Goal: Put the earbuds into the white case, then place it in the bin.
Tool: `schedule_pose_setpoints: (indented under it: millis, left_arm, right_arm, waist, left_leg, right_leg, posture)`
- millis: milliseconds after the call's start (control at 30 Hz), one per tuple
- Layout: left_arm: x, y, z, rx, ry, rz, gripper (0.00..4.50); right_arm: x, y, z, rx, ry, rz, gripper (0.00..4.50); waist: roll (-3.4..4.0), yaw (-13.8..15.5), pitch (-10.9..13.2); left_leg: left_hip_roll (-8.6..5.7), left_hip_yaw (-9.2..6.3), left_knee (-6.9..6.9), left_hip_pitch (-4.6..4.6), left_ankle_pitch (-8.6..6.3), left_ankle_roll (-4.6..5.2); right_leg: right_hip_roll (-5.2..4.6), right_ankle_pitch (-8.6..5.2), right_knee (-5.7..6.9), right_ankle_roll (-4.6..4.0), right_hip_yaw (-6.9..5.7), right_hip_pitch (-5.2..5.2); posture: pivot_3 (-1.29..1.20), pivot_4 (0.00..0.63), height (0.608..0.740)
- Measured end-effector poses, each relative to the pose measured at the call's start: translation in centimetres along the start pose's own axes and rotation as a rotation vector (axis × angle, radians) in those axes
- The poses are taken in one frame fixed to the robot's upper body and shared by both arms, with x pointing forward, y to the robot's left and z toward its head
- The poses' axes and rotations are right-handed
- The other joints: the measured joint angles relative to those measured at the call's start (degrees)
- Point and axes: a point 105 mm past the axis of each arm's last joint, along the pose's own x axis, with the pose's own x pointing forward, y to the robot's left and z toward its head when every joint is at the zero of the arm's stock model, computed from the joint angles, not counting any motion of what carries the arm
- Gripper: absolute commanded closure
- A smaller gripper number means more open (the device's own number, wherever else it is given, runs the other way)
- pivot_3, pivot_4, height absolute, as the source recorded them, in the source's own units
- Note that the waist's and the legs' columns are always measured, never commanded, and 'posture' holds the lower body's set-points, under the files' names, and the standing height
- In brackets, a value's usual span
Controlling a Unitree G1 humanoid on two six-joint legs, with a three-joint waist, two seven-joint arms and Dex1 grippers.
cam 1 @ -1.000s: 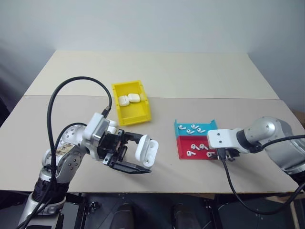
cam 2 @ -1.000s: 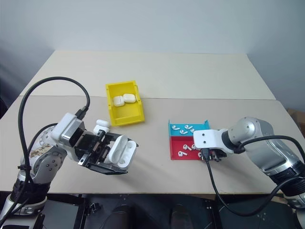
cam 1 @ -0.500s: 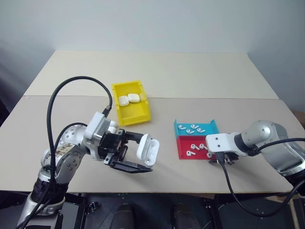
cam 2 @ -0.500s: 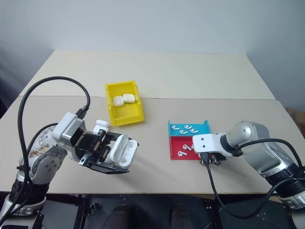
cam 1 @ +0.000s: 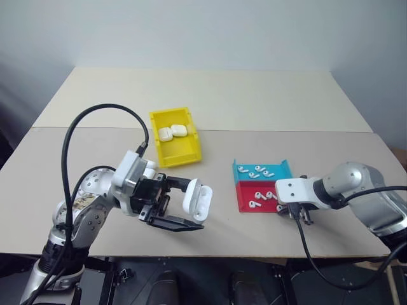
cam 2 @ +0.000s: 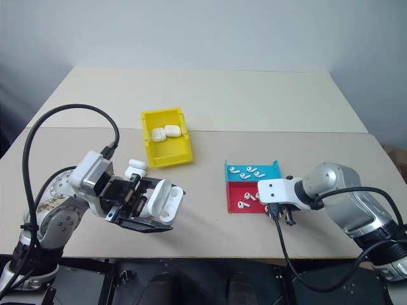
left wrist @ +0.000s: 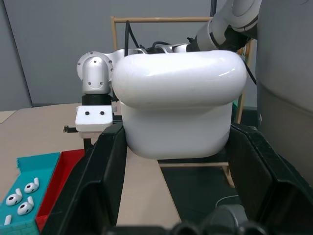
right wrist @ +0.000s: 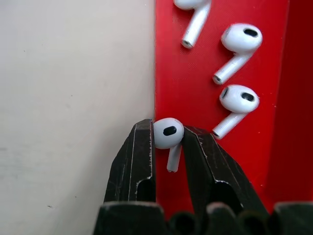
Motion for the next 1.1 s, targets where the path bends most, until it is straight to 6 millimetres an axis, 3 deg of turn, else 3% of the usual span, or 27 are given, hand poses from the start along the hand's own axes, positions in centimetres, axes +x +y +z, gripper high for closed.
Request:
schedule_pose_setpoints:
  millis: [167, 367, 500, 667, 800, 1100]
  left_arm:
    - [-0.1, 1.6, 0.7, 0.048, -0.016, 0.127, 1.74]
    - [0.3, 2.5, 1.1, 0.040, -0.045, 0.176, 1.74]
    - [0.6, 2.9, 1.5, 0.044, -0.057, 0.155, 1.74]
    - [1.3, 3.7, 1.5, 0.019, -0.074, 0.094, 1.74]
    - [1.3, 4.3, 1.2, 0.005, -0.059, 0.062, 1.74]
    - [2.1, 4.9, 1.1, 0.008, -0.072, 0.029, 1.74]
  right_arm:
    - [-3.9, -0.7, 2.7, 0.114, -0.168, -0.101, 3.85]
    - [-8.5, -3.0, 9.7, 0.191, -0.751, -0.405, 3.85]
    - [-11.6, -3.1, 13.1, 0.231, -1.046, -0.506, 3.85]
    - [-11.2, -0.9, 16.3, 0.221, -1.169, -0.437, 3.85]
    - [-9.5, 0.7, 17.3, 0.234, -1.172, -0.343, 3.85]
    - [-8.7, 1.2, 18.3, 0.256, -1.212, -0.298, 3.85]
  waist:
    - [-0.01, 0.03, 0.00]
    - [0.00, -0.18, -0.01]
    - [0.01, 0.07, -0.01]
    - [0.01, 0.09, -0.01]
    - [0.02, -0.11, -0.01]
    - [0.02, -0.25, -0.01]
  left_leg:
    - [0.00, -0.04, 0.00, 0.06, 0.00, 0.00]
    - [0.01, -0.07, -0.02, 0.02, 0.01, -0.01]
    - [0.02, -0.07, -0.02, 0.02, 0.01, -0.01]
    - [0.01, -0.08, -0.02, -0.04, 0.00, 0.00]
    - [0.01, -0.09, -0.02, -0.02, 0.00, 0.00]
    - [0.01, -0.11, -0.03, -0.06, 0.00, 0.02]
  right_leg:
    - [0.00, 0.00, 0.02, 0.00, -0.02, 0.08]
    - [0.03, 0.01, 0.06, 0.01, -0.03, 0.03]
    - [0.03, 0.01, 0.05, 0.01, -0.04, 0.05]
    - [0.02, 0.01, 0.01, 0.01, -0.06, 0.03]
    - [0.03, 0.01, 0.04, 0.01, -0.05, 0.03]
    - [0.03, 0.01, 0.00, 0.01, -0.05, 0.01]
  posture:
    - [0.00, 0.150, 0.740]
    - [0.00, 0.150, 0.740]
    - [0.00, 0.150, 0.740]
    - [0.00, 0.150, 0.740]
    - [0.00, 0.150, 0.740]
    - [0.00, 0.150, 0.740]
